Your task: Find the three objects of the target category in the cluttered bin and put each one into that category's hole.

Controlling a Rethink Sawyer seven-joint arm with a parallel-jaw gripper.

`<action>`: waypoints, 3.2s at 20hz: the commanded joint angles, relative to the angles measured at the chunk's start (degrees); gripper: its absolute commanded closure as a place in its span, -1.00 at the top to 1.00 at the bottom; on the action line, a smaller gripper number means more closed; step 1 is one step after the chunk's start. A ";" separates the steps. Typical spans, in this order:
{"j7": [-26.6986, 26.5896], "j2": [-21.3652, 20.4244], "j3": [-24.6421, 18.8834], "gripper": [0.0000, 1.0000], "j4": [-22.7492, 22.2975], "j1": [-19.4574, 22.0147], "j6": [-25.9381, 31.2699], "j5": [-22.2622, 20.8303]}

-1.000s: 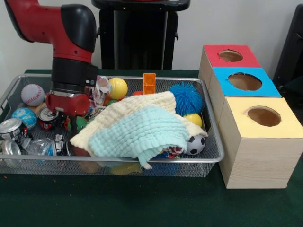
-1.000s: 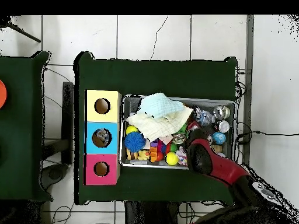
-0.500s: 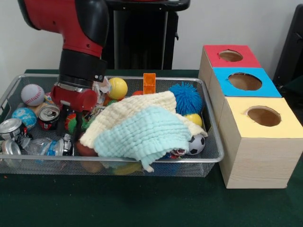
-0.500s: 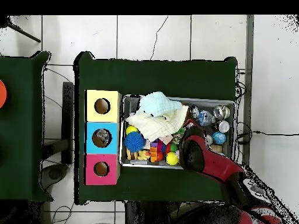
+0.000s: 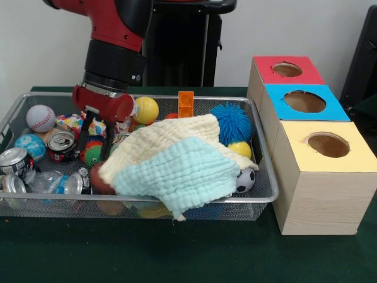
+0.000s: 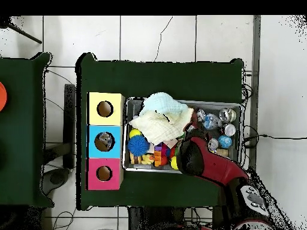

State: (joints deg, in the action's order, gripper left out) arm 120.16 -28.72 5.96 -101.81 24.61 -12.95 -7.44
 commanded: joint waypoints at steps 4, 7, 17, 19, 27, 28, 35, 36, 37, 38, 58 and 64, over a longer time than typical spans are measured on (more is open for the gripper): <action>6.27 -1.96 0.48 1.00 -2.15 1.77 6.24 0.19; 5.31 -1.36 0.57 1.00 -0.47 3.33 5.64 -0.75; 4.89 5.40 -2.04 1.00 3.94 7.55 0.77 -2.21; 5.62 7.65 -2.46 1.00 4.70 7.86 -1.37 -1.98; 8.72 10.84 -7.94 1.00 3.90 10.89 -6.73 -3.54; 9.09 9.94 -8.86 1.00 3.00 11.36 -6.70 -3.97; 9.39 7.52 -10.05 1.00 1.74 11.78 -6.72 -3.99; 9.17 7.97 -10.15 1.00 2.35 11.96 -6.90 -4.04; 8.95 8.44 -9.88 1.00 2.97 11.83 -7.32 -3.89; 8.70 8.90 -9.92 1.00 3.53 11.99 -7.55 -4.00; 5.60 10.94 -8.94 1.00 11.13 13.66 -7.74 -5.82; 5.84 10.04 -10.76 1.00 10.95 15.34 -6.70 -7.90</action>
State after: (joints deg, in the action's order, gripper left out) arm 120.16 -19.48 0.76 -95.69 38.22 -17.85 -12.02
